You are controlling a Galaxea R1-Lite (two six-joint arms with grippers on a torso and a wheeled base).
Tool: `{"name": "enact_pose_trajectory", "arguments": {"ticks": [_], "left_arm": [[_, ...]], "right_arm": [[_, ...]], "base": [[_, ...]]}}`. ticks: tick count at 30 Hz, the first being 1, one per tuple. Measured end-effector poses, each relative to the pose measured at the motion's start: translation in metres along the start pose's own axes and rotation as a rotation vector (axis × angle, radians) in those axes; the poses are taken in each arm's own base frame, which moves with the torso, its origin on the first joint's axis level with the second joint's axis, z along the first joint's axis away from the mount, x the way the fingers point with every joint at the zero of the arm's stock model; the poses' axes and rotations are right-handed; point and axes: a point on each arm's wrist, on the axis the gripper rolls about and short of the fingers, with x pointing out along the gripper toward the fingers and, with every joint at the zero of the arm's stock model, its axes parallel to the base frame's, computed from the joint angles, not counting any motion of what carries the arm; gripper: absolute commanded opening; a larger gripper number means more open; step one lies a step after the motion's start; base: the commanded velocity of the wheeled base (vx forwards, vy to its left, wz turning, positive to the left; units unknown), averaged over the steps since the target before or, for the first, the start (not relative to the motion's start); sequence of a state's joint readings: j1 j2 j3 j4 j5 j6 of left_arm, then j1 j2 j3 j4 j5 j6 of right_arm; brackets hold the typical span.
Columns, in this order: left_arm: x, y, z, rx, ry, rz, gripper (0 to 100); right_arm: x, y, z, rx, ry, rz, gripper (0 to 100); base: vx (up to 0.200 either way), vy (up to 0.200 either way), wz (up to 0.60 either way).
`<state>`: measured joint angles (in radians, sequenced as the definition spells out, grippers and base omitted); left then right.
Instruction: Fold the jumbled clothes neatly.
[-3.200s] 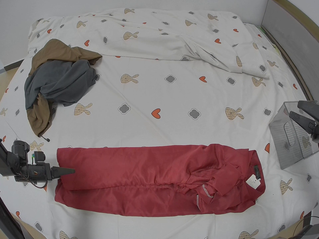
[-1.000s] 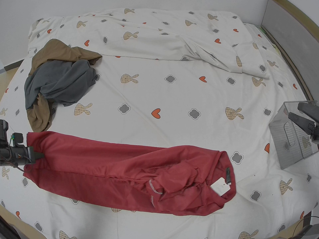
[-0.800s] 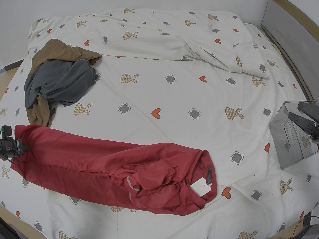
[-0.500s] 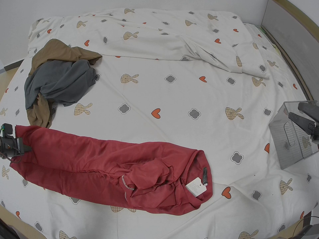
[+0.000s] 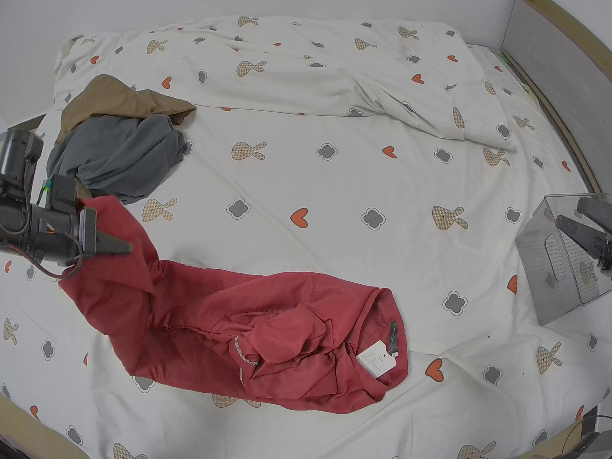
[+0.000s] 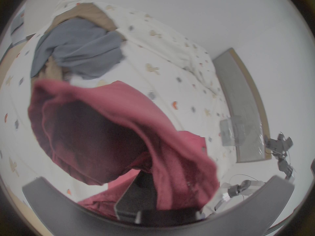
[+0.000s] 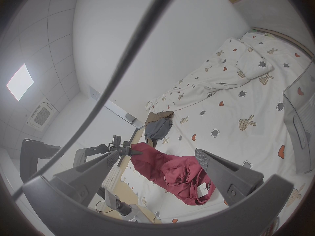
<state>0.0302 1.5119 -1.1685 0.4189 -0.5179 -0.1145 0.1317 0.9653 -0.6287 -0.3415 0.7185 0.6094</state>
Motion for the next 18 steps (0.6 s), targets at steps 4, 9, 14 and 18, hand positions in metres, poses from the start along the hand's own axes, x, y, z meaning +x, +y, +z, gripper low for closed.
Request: {"name": "enact_pose_trajectory", "arguments": {"ticks": [4,9,14,18], "left_arm": [[-0.001,-0.044,0.003,0.078,0.001,-0.085,0],[0.002,-0.079,0.002,0.144,0.012,-0.148,0],[0.013,-0.111,-0.001,0.199,0.044,-0.202,0],[0.033,-0.129,-0.004,0.228,0.091,-0.230,0]], "right_arm": [[0.000,0.001,0.000,-0.002,0.000,0.003,100],[-0.001,0.001,0.000,-0.003,0.000,0.005,100],[0.000,0.001,-0.001,-0.002,0.004,0.010,100],[0.000,0.002,-0.001,-0.002,0.009,0.017,100]], "base": [[0.000,0.000,0.00],[0.000,0.000,0.00],[0.000,0.000,0.00],[0.000,0.000,0.00]]}}
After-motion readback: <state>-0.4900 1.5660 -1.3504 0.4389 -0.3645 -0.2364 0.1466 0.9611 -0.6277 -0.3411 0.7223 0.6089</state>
